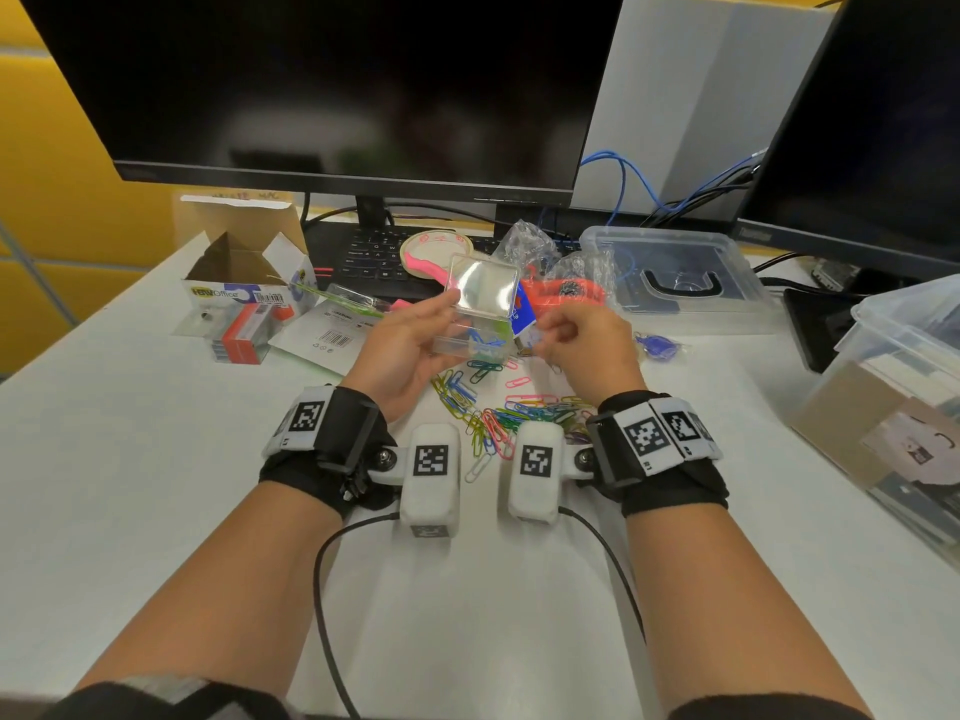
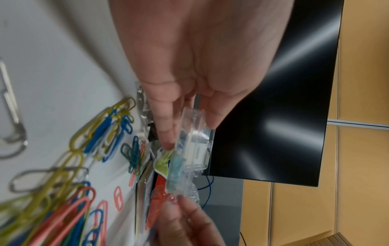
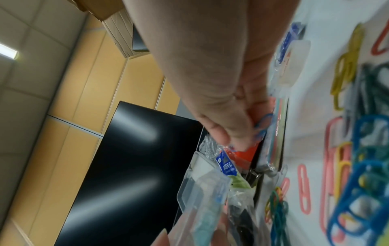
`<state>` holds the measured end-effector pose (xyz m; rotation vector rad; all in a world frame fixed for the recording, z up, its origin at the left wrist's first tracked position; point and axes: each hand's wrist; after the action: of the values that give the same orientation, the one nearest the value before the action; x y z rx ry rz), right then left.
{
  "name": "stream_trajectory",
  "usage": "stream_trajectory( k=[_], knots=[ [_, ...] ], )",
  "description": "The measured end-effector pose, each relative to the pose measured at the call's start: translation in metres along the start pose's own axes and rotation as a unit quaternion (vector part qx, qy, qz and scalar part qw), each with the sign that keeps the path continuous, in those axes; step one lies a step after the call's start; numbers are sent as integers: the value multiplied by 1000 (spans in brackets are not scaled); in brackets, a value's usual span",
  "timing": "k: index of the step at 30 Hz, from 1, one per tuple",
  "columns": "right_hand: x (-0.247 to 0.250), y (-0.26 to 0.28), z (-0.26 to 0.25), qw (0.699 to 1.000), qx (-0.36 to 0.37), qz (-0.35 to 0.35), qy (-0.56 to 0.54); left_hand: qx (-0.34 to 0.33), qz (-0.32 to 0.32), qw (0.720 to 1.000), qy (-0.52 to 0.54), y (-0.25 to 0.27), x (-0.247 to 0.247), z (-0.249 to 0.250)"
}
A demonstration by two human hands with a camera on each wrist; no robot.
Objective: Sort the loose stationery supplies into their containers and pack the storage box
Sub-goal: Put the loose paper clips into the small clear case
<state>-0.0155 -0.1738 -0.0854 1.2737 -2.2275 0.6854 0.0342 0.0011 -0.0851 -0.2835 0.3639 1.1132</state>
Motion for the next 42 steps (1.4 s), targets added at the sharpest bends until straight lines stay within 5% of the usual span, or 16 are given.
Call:
stream_trajectory(
  k=[4, 11, 18, 23, 30, 42],
  knots=[
    [0, 1, -12, 984, 47, 64, -160, 19, -16, 1000, -18, -1, -2, -3],
    [-15, 7, -23, 968, 121, -25, -219, 19, -46, 999, 0, 1, -5, -6],
    [-6, -1, -8, 989, -1, 99, -110, -20, 30, 997, 62, -2, 0, 2],
    [-7, 0, -4, 994, -60, -43, 86, -30, 66, 995, 76, -4, 1, 2],
    [-26, -4, -17, 937, -5, -224, 268, -31, 73, 995, 62, -5, 3, 1],
    [-17, 6, -20, 973, 5, -212, 88, -26, 84, 995, 53, -6, 6, 0]
  ],
)
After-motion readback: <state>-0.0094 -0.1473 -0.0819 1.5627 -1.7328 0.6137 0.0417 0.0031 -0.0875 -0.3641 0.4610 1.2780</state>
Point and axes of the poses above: each hand's wrist, its own y-axis away from the middle knuckle, its own x-axis out of the back of the hand, z = x × y, and after that the axes turned 6 degrees about -x, right-handed
